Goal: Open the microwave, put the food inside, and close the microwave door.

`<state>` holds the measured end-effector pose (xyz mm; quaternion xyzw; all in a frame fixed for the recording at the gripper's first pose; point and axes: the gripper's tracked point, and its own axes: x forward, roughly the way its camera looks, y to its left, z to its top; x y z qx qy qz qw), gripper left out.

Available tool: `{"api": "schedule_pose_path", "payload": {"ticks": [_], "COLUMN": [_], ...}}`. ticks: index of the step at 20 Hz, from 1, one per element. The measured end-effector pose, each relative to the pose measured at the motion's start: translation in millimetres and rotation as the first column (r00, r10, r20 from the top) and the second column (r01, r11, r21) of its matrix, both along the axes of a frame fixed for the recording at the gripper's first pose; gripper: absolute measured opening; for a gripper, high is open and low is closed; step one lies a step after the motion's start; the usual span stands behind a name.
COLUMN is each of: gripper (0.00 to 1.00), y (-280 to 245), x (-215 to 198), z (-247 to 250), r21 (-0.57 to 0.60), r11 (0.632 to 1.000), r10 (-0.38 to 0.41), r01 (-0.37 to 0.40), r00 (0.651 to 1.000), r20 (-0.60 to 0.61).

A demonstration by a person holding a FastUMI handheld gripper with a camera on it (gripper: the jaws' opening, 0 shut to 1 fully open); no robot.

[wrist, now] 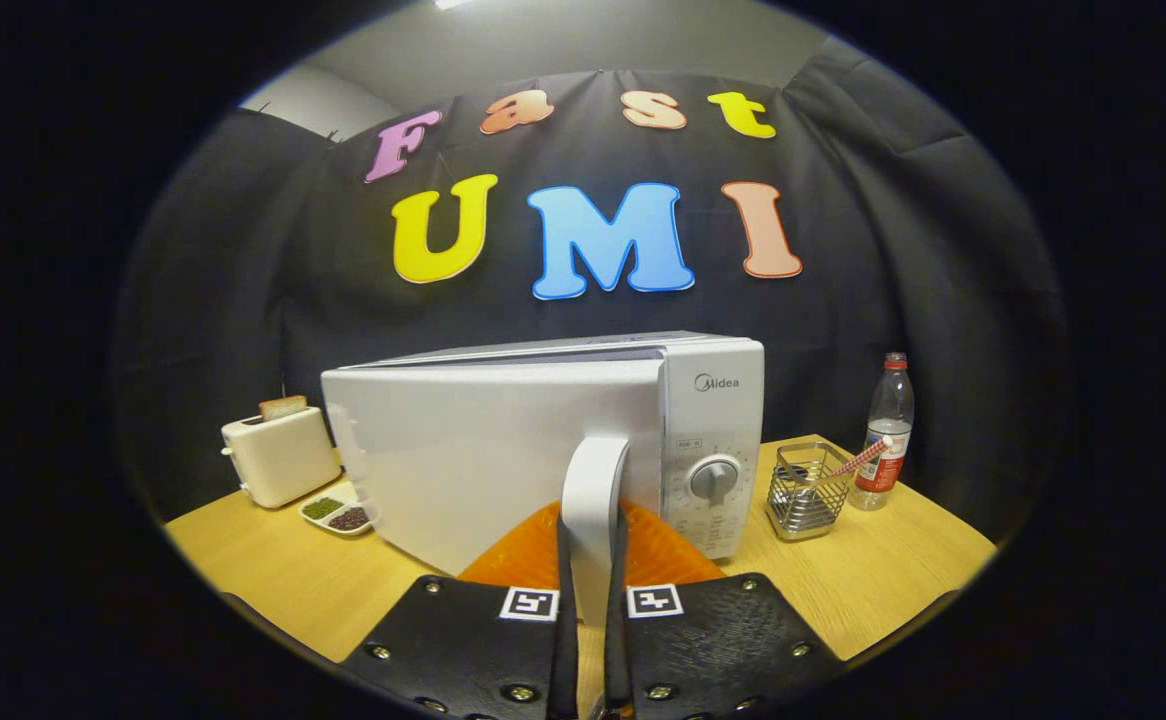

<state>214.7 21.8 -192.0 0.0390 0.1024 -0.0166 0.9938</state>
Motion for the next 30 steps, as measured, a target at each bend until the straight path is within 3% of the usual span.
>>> {"api": "schedule_pose_path", "payload": {"ticks": [13, 21, 26, 30], "gripper": [0.1, 0.09, 0.09, 0.09], "y": [122, 209, 252, 297], "x": [-97, -124, -139, -155], "z": [11, 13, 10, 1], "r21": [0.013, -0.035, -0.065, -0.036], "r11": [0.983, 0.982, 0.989, 0.967], "r10": [0.184, 0.188, 0.14, 0.256], "r01": [-0.185, -0.185, -0.132, -0.254], "r00": [0.981, 0.977, 0.982, 0.961], "r20": [0.055, 0.104, 0.127, 0.102]}}
